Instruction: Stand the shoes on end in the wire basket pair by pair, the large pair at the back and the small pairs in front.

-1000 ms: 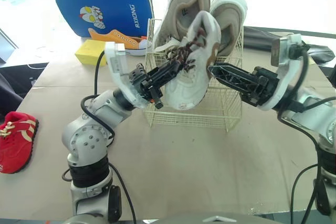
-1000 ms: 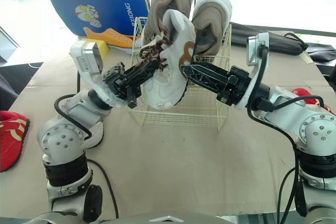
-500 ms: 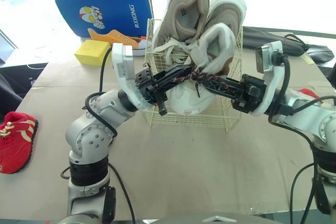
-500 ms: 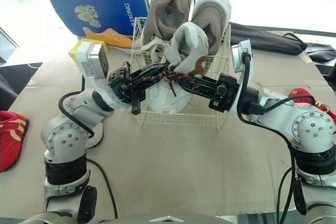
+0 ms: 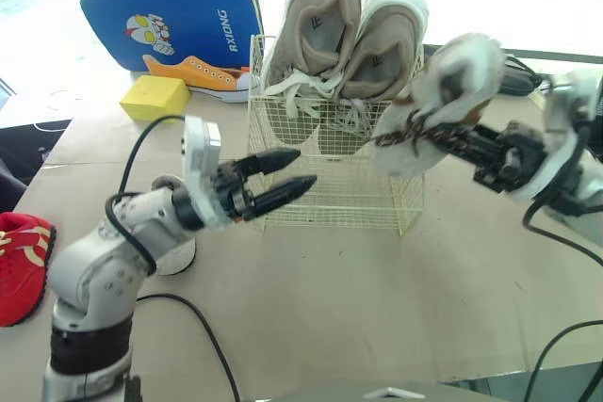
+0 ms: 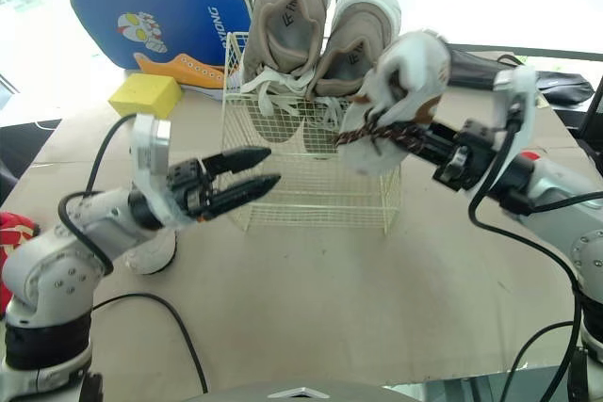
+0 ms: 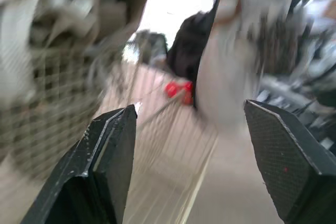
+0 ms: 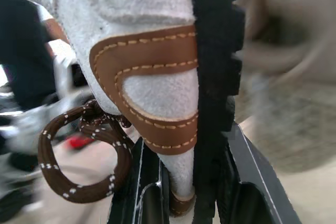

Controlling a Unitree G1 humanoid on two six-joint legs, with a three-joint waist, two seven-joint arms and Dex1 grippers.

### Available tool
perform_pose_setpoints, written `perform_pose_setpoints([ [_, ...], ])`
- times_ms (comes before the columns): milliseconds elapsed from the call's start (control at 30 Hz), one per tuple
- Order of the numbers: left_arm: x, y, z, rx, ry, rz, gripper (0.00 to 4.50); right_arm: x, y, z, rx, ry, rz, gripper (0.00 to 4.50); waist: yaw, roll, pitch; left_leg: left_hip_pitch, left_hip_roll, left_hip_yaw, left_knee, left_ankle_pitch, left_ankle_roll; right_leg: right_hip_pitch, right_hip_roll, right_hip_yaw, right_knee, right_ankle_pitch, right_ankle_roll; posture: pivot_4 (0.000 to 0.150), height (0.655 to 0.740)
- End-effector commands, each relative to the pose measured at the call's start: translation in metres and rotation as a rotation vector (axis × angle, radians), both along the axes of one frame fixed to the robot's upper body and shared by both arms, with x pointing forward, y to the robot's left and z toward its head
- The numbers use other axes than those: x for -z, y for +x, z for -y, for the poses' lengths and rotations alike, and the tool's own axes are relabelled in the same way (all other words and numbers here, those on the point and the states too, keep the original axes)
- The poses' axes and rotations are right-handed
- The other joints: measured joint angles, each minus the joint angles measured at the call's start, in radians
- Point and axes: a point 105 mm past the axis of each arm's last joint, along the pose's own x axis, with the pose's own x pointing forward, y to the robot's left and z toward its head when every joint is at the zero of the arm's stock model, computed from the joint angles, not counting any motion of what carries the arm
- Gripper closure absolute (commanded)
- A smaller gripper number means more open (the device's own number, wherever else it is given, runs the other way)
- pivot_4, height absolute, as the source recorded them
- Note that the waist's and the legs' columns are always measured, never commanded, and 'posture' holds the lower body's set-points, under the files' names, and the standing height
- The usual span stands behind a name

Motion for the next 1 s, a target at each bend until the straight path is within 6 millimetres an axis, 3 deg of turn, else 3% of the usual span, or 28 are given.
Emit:
perform_pose_setpoints([
  [33, 0.004, -0.033, 0.007, 0.083, 0.073, 0.038, 0.84, -0.011, 0.003, 0.004, 0.014, -0.119, 0.198, 4.19, -0.001, 0.002, 0.001, 0.000, 0.002, 0.001, 0.000, 0.000, 0.000, -0.001, 0.001, 0.000, -0.001, 0.000, 0.000, 0.150, 0.7400],
  [100, 0.003, -0.036, 0.009, 0.076, 0.058, 0.038, 0.84, -0.004, 0.011, 0.004, 0.015, -0.216, 0.264, 4.19, 0.006, 0.001, 0.001, 0.000, 0.002, 0.001, -0.001, 0.000, 0.000, -0.002, 0.001, 0.000, -0.001, 0.000, 0.000, 0.150, 0.7400],
  [233, 0.004, -0.045, 0.014, 0.109, 0.079, 0.060, 0.84, -0.010, 0.026, 0.007, 0.009, -0.254, 0.355, 4.19, 0.008, 0.002, 0.001, -0.001, 0.001, 0.000, 0.000, 0.000, 0.000, -0.001, 0.001, -0.001, -0.002, 0.000, 0.000, 0.150, 0.7400],
  [533, -0.003, -0.047, 0.014, 0.072, 0.082, 0.153, 0.84, 0.017, 0.065, 0.003, -0.062, -0.386, 0.376, 4.19, 0.003, 0.003, 0.001, -0.001, 0.001, 0.001, -0.002, 0.003, -0.005, -0.002, 0.001, 0.001, -0.004, 0.000, -0.001, 0.150, 0.7400],
  [667, 0.002, -0.048, 0.017, 0.071, 0.070, 0.129, 0.84, 0.042, 0.081, -0.005, -0.106, -0.435, 0.301, 4.19, 0.003, 0.001, 0.000, 0.000, 0.001, 0.001, -0.002, 0.002, -0.005, -0.001, 0.001, 0.001, -0.003, 0.001, -0.001, 0.150, 0.7400],
  [833, 0.001, -0.043, 0.015, 0.050, 0.057, 0.142, 0.84, 0.073, 0.081, -0.008, -0.216, -0.514, 0.151, 4.21, 0.004, 0.002, -0.001, 0.000, 0.001, 0.000, -0.002, 0.003, -0.005, -0.001, 0.001, 0.001, -0.003, 0.001, -0.001, 0.150, 0.7400],
  [1000, -0.001, -0.035, 0.006, 0.030, 0.067, 0.155, 0.84, 0.080, 0.084, -0.010, -0.246, -0.503, 0.065, 4.21, 0.004, 0.001, -0.004, 0.001, 0.001, 0.000, -0.001, 0.000, -0.002, 0.000, 0.000, 0.001, -0.003, 0.001, -0.001, 0.150, 0.7400],
])
